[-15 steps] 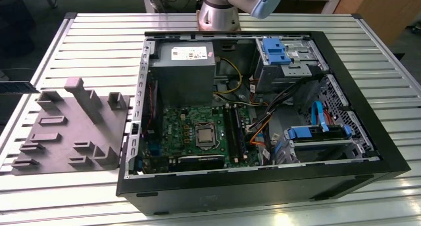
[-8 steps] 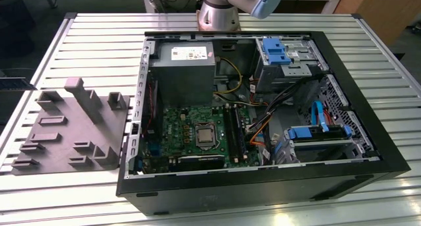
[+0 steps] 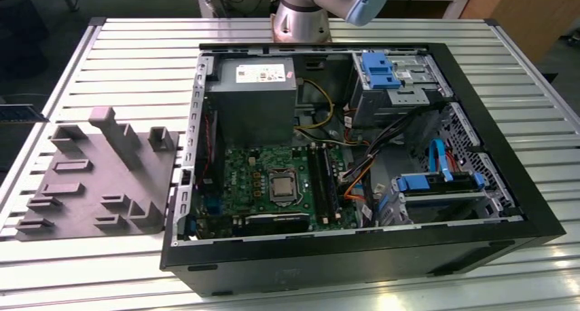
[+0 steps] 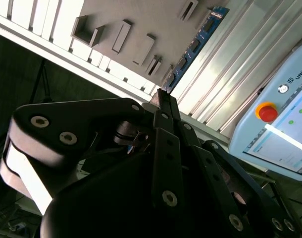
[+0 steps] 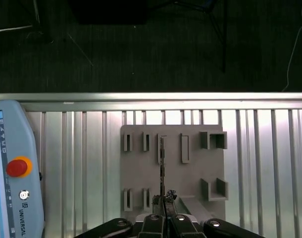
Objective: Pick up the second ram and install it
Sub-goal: 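Pick up the second ram and move it above second insertion slot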
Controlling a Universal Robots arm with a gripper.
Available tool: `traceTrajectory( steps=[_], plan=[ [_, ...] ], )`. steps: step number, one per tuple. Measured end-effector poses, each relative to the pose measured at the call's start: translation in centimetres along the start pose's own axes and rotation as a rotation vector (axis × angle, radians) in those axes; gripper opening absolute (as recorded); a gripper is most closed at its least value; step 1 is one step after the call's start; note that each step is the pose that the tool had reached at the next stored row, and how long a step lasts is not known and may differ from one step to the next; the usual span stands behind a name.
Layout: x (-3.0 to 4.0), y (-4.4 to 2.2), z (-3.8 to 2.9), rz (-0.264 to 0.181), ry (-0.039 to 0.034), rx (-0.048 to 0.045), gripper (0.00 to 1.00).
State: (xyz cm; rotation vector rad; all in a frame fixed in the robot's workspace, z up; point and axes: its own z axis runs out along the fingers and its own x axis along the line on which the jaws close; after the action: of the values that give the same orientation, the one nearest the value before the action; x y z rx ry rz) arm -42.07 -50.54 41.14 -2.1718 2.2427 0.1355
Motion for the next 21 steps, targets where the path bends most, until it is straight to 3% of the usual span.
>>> traceTrajectory(
  steps=[5, 21],
  plan=[
    [-0.02, 0.01, -0.18, 0.000, -0.0015, -0.0001, 0.12],
    [-0.04, -0.65, -0.22, -0.001, -0.0218, -0.0008, 0.12]
  ],
)
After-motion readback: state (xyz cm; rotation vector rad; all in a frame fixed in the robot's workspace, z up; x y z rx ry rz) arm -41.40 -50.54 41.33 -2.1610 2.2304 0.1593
